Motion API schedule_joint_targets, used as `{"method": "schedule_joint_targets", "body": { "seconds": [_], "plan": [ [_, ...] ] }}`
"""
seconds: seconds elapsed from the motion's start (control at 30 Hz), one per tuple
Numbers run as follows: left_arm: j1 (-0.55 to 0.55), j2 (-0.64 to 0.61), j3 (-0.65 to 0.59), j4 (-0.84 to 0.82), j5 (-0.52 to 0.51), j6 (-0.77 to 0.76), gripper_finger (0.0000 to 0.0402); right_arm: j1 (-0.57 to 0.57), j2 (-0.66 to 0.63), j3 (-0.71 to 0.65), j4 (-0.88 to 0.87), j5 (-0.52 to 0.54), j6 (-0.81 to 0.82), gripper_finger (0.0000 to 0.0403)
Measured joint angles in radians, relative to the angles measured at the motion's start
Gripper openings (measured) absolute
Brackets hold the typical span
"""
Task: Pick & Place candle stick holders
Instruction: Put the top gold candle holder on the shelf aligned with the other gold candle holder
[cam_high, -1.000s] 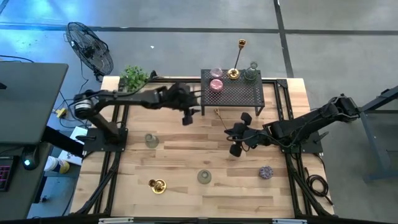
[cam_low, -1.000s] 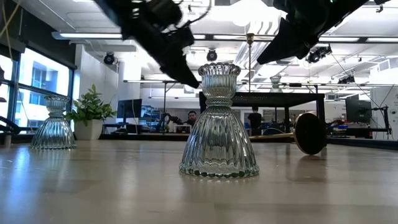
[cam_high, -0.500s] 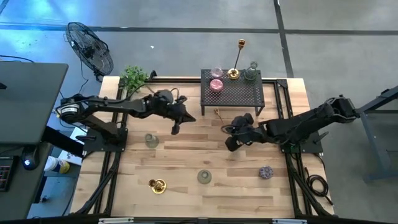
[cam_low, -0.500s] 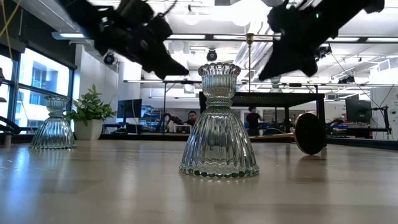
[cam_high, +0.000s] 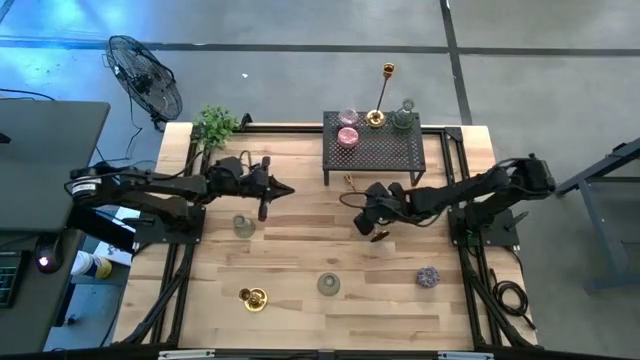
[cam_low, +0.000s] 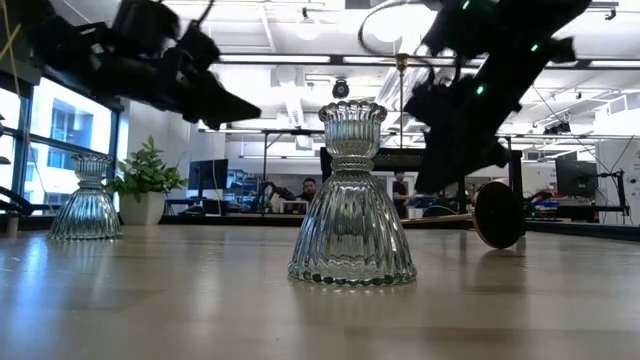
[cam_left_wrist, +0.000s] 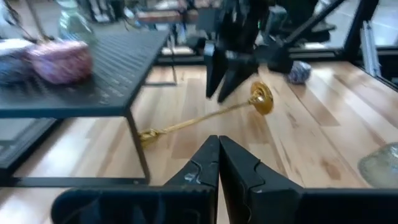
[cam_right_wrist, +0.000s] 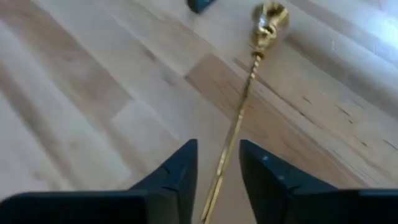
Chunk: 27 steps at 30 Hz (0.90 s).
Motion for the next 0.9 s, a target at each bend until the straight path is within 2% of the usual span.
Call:
{"method": "schedule_joint_targets", "body": {
  "seconds": [0.13,0.33,0.47,0.73,0.9],
  "plan": [
    [0.000,-0.014,-0.062,0.072,-0.015,-0.001,0.0003,-0.024,0.046,0.000,0.012,-0.036,0.002,0.0138],
    [0.000,-0.018,-0.071,0.090,-0.050,-0.008,0.0003,-0.047,0.107,0.000,0.044,-0.057,-0.003,0.0134],
    [0.000,-0.017,-0.071,0.089,-0.052,-0.011,0.0003,-0.055,0.129,0.000,0.046,-0.085,-0.010,0.0108],
    [0.000,-0.017,-0.071,0.088,-0.056,-0.018,0.0003,-0.036,0.097,0.000,0.043,-0.089,-0.047,0.0014],
    [0.000,-0.016,-0.071,0.088,-0.056,-0.018,0.0003,0.015,0.020,0.000,0.046,-0.112,-0.082,0.0022]
  ]
}}
